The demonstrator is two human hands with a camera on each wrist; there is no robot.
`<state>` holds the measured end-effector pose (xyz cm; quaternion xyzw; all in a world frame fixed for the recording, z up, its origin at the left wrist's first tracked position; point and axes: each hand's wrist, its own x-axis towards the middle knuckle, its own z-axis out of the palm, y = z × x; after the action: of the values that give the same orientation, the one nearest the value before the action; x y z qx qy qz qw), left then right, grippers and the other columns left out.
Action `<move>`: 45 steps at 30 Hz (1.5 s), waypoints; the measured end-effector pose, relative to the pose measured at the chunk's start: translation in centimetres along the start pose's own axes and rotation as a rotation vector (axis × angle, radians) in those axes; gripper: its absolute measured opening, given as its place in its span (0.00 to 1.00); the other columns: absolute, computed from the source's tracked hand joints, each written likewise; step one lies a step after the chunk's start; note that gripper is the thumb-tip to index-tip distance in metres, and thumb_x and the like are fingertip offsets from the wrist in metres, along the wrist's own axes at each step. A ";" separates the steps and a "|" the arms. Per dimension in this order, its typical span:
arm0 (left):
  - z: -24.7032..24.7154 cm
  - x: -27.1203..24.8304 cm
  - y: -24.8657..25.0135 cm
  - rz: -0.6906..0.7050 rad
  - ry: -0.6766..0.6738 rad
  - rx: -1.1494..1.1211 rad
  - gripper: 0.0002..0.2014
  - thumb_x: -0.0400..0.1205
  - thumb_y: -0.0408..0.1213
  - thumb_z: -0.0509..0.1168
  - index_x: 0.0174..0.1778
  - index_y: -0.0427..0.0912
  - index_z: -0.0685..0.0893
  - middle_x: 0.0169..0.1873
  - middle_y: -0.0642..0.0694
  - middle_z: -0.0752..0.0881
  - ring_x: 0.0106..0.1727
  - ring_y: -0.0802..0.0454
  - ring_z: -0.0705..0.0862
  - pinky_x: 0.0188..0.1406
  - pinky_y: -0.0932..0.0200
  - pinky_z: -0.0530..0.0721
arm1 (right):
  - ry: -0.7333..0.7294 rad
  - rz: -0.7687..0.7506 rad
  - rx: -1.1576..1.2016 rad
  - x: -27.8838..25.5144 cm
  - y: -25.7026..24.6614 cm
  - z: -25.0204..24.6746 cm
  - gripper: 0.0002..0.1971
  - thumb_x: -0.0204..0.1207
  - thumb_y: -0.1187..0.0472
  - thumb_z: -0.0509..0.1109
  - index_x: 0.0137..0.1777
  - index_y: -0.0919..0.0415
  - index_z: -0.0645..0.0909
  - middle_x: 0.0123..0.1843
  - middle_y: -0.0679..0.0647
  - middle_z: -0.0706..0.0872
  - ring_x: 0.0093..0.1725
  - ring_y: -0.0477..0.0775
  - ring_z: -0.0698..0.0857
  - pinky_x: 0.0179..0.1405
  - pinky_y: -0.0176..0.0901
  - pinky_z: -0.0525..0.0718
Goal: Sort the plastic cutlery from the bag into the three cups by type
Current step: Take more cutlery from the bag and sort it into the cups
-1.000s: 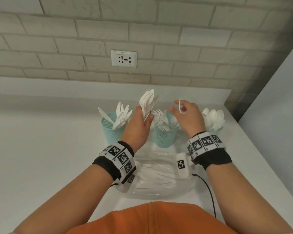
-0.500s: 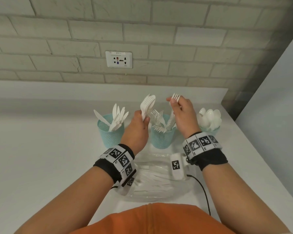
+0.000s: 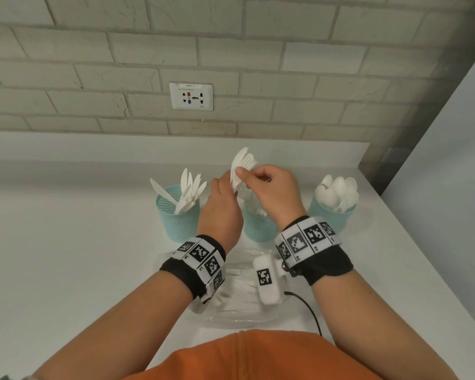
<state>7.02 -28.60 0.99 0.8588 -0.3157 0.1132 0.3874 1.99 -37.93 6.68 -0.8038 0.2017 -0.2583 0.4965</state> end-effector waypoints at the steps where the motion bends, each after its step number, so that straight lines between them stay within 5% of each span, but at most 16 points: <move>1: 0.1 -0.1 0.0 0.005 0.001 -0.008 0.25 0.82 0.24 0.56 0.77 0.35 0.63 0.59 0.37 0.73 0.50 0.43 0.78 0.42 0.55 0.77 | 0.011 0.001 0.021 -0.1 0.0 0.2 0.14 0.72 0.48 0.74 0.40 0.60 0.87 0.37 0.48 0.88 0.38 0.44 0.85 0.44 0.37 0.81; 6: 0.3 -0.2 -0.4 0.015 0.023 -0.052 0.24 0.82 0.24 0.56 0.76 0.34 0.64 0.58 0.38 0.73 0.50 0.49 0.74 0.47 0.59 0.76 | 0.010 0.002 0.177 -0.2 0.0 0.2 0.08 0.76 0.56 0.71 0.43 0.62 0.82 0.40 0.54 0.86 0.39 0.50 0.84 0.42 0.38 0.83; 11: 0.5 0.5 -0.1 0.003 0.023 -0.147 0.20 0.85 0.28 0.54 0.74 0.35 0.67 0.56 0.39 0.73 0.46 0.54 0.70 0.46 0.64 0.71 | 0.070 -0.073 0.234 0.3 -1.6 -1.6 0.05 0.82 0.59 0.65 0.49 0.60 0.77 0.43 0.55 0.83 0.33 0.45 0.82 0.42 0.42 0.84; 16: 0.6 1.3 -0.8 -0.161 -0.011 -0.286 0.14 0.87 0.32 0.49 0.67 0.37 0.71 0.45 0.47 0.76 0.36 0.60 0.71 0.34 0.71 0.69 | 0.240 -0.185 0.361 1.2 -2.4 -4.2 0.05 0.84 0.60 0.61 0.47 0.51 0.75 0.45 0.50 0.83 0.36 0.47 0.82 0.41 0.39 0.85; 18: 0.7 1.4 -1.2 -0.209 -0.030 -0.359 0.13 0.89 0.36 0.48 0.67 0.42 0.71 0.39 0.53 0.76 0.34 0.62 0.72 0.31 0.74 0.70 | 0.276 -0.180 0.289 1.9 -1.3 -5.0 0.03 0.84 0.61 0.61 0.49 0.54 0.75 0.47 0.51 0.82 0.36 0.46 0.83 0.45 0.41 0.86; 21: 0.7 1.3 -1.2 -0.207 -0.049 -0.538 0.12 0.89 0.38 0.49 0.66 0.46 0.73 0.34 0.54 0.77 0.30 0.58 0.71 0.36 0.61 0.71 | 0.225 -0.096 0.057 2.5 1.8 -4.8 0.05 0.82 0.62 0.63 0.55 0.56 0.76 0.47 0.49 0.81 0.39 0.46 0.83 0.53 0.51 0.86; 25: 0.4 1.4 -0.3 -0.243 -0.126 -0.747 0.13 0.89 0.38 0.50 0.68 0.45 0.71 0.31 0.51 0.73 0.26 0.58 0.69 0.26 0.66 0.70 | 0.064 -0.062 -0.254 2.2 5.5 -3.9 0.13 0.77 0.61 0.70 0.59 0.48 0.78 0.42 0.45 0.81 0.44 0.48 0.82 0.49 0.44 0.81; 28: 0.3 1.5 0.5 -0.198 -0.154 -0.775 0.10 0.89 0.40 0.51 0.64 0.47 0.72 0.31 0.51 0.73 0.25 0.59 0.68 0.24 0.67 0.70 | 0.015 -0.111 -0.440 2.3 6.5 -4.0 0.07 0.78 0.53 0.68 0.51 0.52 0.86 0.48 0.50 0.84 0.54 0.55 0.80 0.58 0.48 0.78; 30: 0.4 1.6 1.1 -0.166 -0.173 -0.751 0.10 0.89 0.41 0.51 0.63 0.47 0.73 0.31 0.52 0.74 0.25 0.60 0.69 0.26 0.67 0.70 | 0.009 -0.112 -0.524 2.2 6.2 -4.4 0.19 0.81 0.45 0.60 0.50 0.55 0.88 0.53 0.53 0.83 0.59 0.58 0.75 0.61 0.48 0.71; 33: 1.4 1.7 2.1 -0.096 -0.205 -0.618 0.12 0.88 0.41 0.52 0.65 0.46 0.74 0.34 0.53 0.75 0.32 0.59 0.72 0.36 0.62 0.72 | 0.069 -0.117 -0.336 1.8 5.0 -5.2 0.27 0.81 0.37 0.52 0.50 0.53 0.87 0.53 0.53 0.83 0.61 0.56 0.74 0.61 0.44 0.67; 35: 2.4 1.6 3.4 -0.030 -0.227 -0.529 0.11 0.88 0.35 0.52 0.63 0.42 0.73 0.36 0.53 0.75 0.36 0.61 0.74 0.41 0.61 0.73 | 0.010 -0.100 -0.118 1.4 4.4 -5.7 0.26 0.76 0.33 0.56 0.50 0.52 0.86 0.54 0.50 0.82 0.60 0.49 0.75 0.63 0.40 0.69; 38: 3.7 1.4 6.0 0.157 -0.302 -0.514 0.18 0.83 0.20 0.49 0.69 0.32 0.69 0.39 0.57 0.74 0.39 0.69 0.75 0.44 0.72 0.73 | -0.033 -0.050 -0.024 0.9 4.0 -6.7 0.19 0.74 0.43 0.69 0.55 0.58 0.81 0.55 0.52 0.76 0.46 0.40 0.76 0.46 0.21 0.73; 40: 5.2 1.6 6.9 0.196 -0.348 -0.459 0.22 0.82 0.21 0.51 0.74 0.33 0.64 0.44 0.53 0.78 0.46 0.72 0.78 0.48 0.74 0.76 | -0.001 -0.053 -0.044 1.1 4.7 -7.6 0.17 0.76 0.52 0.71 0.58 0.63 0.80 0.57 0.57 0.76 0.44 0.42 0.77 0.38 0.21 0.74; 43: 7.3 2.2 7.8 0.125 -0.410 -0.303 0.18 0.85 0.36 0.54 0.72 0.37 0.67 0.60 0.39 0.80 0.59 0.46 0.81 0.60 0.46 0.81 | -0.004 -0.018 -0.077 1.7 6.6 -9.3 0.16 0.79 0.51 0.67 0.55 0.65 0.79 0.54 0.64 0.82 0.51 0.53 0.84 0.49 0.36 0.79; 45: 8.0 2.5 8.8 0.090 -0.498 -0.111 0.17 0.85 0.41 0.56 0.66 0.35 0.71 0.60 0.38 0.78 0.58 0.41 0.80 0.58 0.48 0.79 | -0.023 0.045 -0.056 1.7 7.3 -10.8 0.13 0.81 0.53 0.66 0.48 0.64 0.79 0.40 0.59 0.84 0.38 0.45 0.84 0.37 0.32 0.78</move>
<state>2.99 -40.04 1.97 0.8228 -0.4448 -0.1019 0.3388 -3.78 -49.51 4.51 -0.8155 0.2211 -0.2322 0.4818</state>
